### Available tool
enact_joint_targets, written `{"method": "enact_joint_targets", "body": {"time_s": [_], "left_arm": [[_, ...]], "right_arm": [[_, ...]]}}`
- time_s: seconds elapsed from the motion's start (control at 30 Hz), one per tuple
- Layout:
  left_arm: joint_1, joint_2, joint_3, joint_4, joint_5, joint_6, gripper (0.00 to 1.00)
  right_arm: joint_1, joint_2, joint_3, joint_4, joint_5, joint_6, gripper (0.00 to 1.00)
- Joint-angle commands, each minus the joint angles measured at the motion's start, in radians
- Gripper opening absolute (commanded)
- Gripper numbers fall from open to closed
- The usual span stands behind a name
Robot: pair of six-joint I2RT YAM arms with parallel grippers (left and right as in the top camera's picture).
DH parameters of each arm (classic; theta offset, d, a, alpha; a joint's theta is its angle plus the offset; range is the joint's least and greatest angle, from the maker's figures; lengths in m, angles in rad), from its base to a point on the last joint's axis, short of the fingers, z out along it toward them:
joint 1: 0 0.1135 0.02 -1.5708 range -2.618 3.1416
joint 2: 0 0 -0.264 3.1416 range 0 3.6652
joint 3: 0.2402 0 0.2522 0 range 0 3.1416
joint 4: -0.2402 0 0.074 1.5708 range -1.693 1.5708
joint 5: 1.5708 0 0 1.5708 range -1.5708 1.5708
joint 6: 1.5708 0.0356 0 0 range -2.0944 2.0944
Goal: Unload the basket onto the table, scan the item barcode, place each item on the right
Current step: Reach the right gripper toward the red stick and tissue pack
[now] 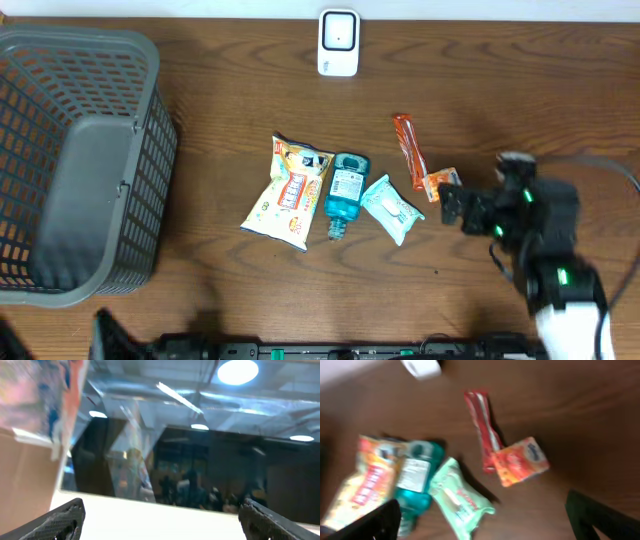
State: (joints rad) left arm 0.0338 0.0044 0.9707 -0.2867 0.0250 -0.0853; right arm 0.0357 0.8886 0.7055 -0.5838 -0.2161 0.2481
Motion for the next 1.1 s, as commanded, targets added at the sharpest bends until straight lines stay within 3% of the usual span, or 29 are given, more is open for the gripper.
{"method": "enact_joint_targets", "body": {"time_s": [0.0,0.1,0.2,0.43,0.63,1.07], "left_arm": [[0.002,-0.001,-0.051,0.013,0.043,-0.124,0.98],[0.002,-0.001,-0.107,0.004,0.043,-0.217,0.98],[0.002,-0.001,-0.169,-0.001,0.051,-0.231,0.98],[0.002,-0.001,-0.333,-0.002,0.103,-0.331,0.98],[0.002,-0.001,-0.431,-0.003,0.112,-0.362,0.98],[0.002,-0.001,-0.476,-0.004,0.193,-0.362,0.98]], "right_arm": [[0.084,0.195,0.14,-0.052,0.148,-0.122,0.99],[0.137,0.302,0.206,-0.06,0.235,-0.122,0.99],[0.168,0.38,0.231,-0.042,0.319,-0.122,0.99],[0.169,0.454,0.229,-0.008,0.321,-0.123,0.99],[0.172,0.526,0.229,0.026,0.311,-0.183,0.7],[0.183,0.761,0.229,0.078,0.314,-0.229,0.66]]}}
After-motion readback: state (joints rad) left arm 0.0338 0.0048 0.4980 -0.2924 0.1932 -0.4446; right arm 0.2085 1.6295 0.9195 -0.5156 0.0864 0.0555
